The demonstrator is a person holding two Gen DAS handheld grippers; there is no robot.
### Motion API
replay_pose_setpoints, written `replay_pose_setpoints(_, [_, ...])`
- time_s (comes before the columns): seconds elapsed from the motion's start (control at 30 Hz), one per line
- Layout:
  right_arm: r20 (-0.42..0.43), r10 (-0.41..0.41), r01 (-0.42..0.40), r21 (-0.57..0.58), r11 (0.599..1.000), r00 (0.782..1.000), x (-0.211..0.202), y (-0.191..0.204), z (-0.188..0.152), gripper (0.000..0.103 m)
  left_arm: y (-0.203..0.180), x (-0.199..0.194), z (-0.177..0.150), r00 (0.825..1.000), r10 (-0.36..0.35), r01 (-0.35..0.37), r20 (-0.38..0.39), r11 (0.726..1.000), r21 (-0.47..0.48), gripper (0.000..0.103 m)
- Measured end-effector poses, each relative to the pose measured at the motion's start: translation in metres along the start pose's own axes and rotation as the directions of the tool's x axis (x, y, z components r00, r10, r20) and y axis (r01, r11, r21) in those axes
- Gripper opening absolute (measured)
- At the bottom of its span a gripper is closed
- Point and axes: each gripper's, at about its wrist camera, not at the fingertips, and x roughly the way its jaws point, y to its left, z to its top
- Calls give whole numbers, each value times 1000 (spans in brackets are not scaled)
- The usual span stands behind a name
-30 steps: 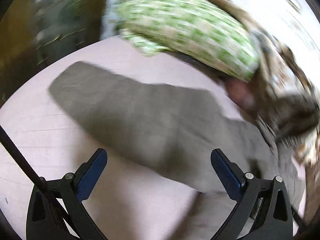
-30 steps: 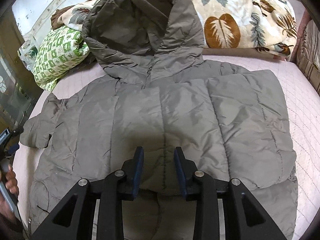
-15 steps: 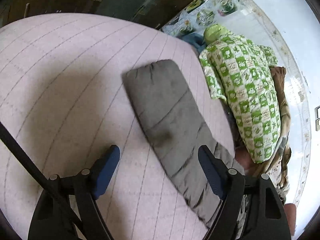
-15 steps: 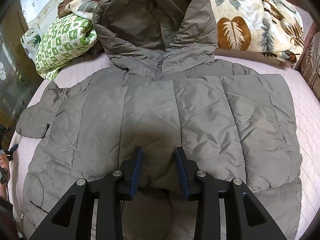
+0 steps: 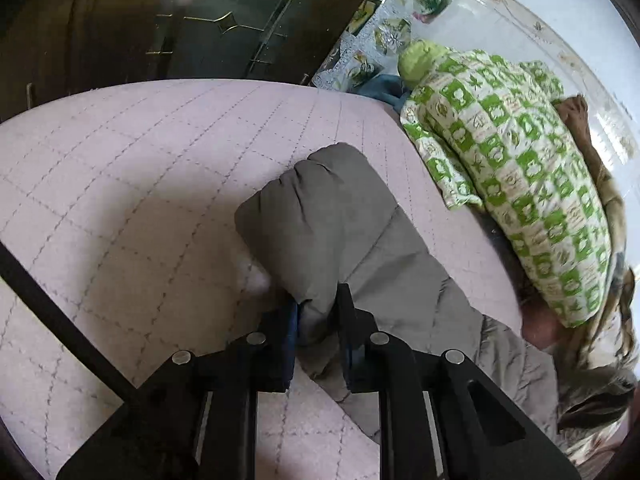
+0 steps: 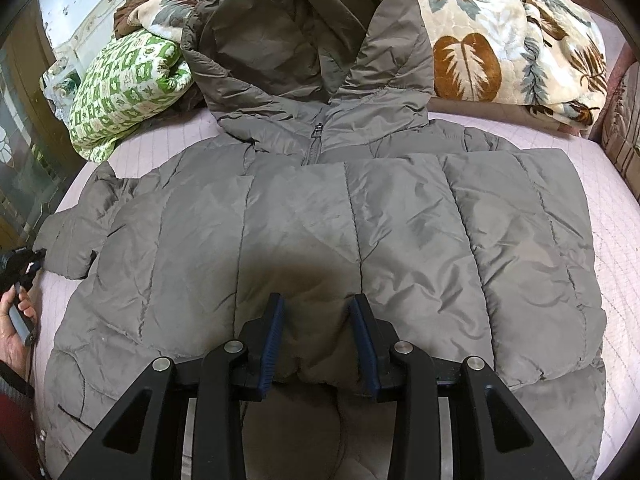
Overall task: Fold large clothes
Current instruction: 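Lift the gripped sleeve with the left tool and fold it across the jacket body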
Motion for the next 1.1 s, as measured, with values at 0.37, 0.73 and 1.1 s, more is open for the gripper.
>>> replay_pose_setpoints(0.37, [88, 55, -57, 25, 998, 995, -45, 5, 6, 38, -78, -101, -3, 966, -226, 207, 123, 967, 149, 13])
replay_pose_setpoints(0.73, [153, 76, -91, 98, 991, 985, -78, -22, 11, 38, -237, -188, -106, 861, -508, 456, -31, 743, 490, 13])
replay_pose_setpoints(1.1, [163, 120, -160, 255, 954, 979, -81, -66, 11, 38, -318, -142, -311, 835, -351, 550, -424, 492, 675, 13])
